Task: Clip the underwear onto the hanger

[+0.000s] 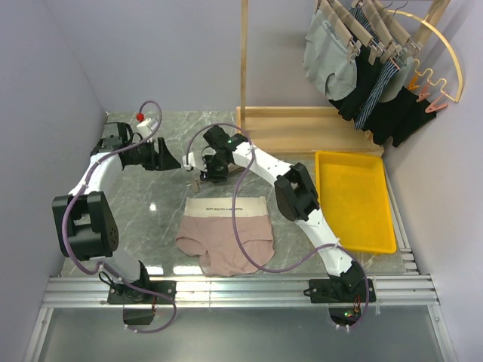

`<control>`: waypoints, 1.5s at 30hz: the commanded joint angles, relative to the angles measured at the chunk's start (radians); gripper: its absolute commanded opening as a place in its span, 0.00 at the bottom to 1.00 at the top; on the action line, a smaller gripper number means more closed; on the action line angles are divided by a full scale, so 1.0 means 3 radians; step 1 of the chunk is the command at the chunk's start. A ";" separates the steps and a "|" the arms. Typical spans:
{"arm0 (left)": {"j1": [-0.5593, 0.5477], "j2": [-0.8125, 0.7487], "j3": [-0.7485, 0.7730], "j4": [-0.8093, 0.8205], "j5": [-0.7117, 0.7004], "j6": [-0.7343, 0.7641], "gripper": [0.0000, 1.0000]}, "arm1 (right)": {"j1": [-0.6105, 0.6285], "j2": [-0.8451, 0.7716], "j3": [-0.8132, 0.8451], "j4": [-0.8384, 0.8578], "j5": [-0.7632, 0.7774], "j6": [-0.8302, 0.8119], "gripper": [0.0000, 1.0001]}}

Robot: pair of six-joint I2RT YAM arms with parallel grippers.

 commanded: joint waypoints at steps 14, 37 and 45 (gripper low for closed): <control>0.0094 0.0087 0.0196 -0.0043 0.0337 -0.0129 0.92 | 0.0080 0.0289 0.0374 -0.0646 0.0172 -0.0143 0.45; 0.0441 -0.0300 0.0207 0.0776 0.0009 -0.0378 0.99 | 0.0131 -0.1070 -0.1379 0.1607 0.0555 0.0210 0.00; 0.0559 -0.0496 0.0671 0.0336 -0.0222 0.0289 0.99 | 0.0203 -0.1541 -0.1998 0.2155 0.0709 0.0174 0.00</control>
